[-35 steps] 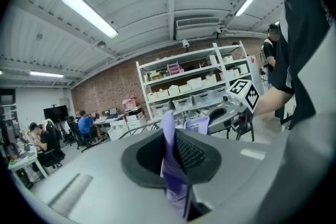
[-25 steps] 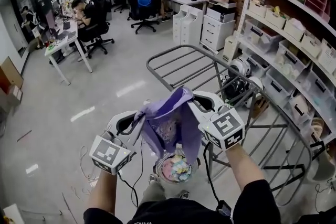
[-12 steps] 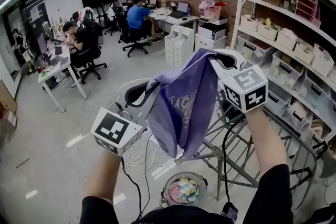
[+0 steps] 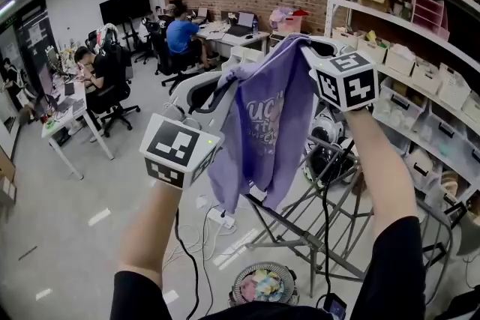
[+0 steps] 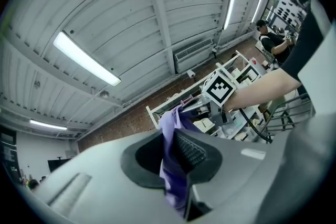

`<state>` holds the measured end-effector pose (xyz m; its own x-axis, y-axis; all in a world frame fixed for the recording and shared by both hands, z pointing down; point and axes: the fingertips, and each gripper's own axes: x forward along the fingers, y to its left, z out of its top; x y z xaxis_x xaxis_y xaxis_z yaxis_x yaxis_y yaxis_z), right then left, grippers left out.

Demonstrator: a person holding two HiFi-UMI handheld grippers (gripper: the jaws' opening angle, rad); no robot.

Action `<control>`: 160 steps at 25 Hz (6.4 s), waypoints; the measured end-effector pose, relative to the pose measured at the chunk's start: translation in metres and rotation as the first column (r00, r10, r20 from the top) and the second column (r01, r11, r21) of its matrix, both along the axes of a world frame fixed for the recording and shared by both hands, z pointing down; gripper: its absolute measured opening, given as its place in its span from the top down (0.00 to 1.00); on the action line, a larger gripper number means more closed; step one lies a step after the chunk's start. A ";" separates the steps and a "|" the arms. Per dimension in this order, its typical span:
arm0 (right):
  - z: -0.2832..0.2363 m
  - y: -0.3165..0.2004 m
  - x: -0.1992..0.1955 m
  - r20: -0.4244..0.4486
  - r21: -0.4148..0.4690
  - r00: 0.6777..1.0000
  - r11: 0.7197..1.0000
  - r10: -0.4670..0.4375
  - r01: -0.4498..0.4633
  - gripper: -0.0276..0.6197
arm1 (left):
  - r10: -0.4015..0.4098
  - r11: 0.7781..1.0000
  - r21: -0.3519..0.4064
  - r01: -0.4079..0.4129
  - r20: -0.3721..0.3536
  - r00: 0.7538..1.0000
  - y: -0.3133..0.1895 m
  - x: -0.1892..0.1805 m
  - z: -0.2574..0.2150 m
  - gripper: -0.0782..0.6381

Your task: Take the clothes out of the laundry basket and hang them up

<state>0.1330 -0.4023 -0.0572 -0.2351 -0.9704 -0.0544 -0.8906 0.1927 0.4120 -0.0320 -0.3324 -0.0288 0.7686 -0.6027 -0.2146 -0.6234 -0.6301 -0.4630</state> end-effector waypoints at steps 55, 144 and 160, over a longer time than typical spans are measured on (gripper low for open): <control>0.444 0.070 0.274 -0.119 -0.597 0.992 0.795 0.046 -0.109 0.92 | 0.325 0.779 -0.626 -0.023 0.372 0.869 0.100 0.294 0.424 0.84; 0.543 0.358 -0.106 0.403 -0.548 0.903 0.830 0.150 0.107 0.61 | 0.033 0.667 -0.743 0.055 0.103 0.994 0.235 -0.053 0.533 0.66; 0.830 0.382 -0.109 0.256 -0.823 0.958 0.549 0.130 0.146 0.64 | -0.093 0.474 -0.853 0.219 0.199 0.976 0.285 -0.082 0.761 0.66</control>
<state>0.0242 -0.0204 0.7729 -0.3535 -0.6077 0.7111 -0.9268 0.3306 -0.1782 -0.1144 -0.0472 0.7327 0.6211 -0.5450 0.5632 -0.7390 -0.6464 0.1895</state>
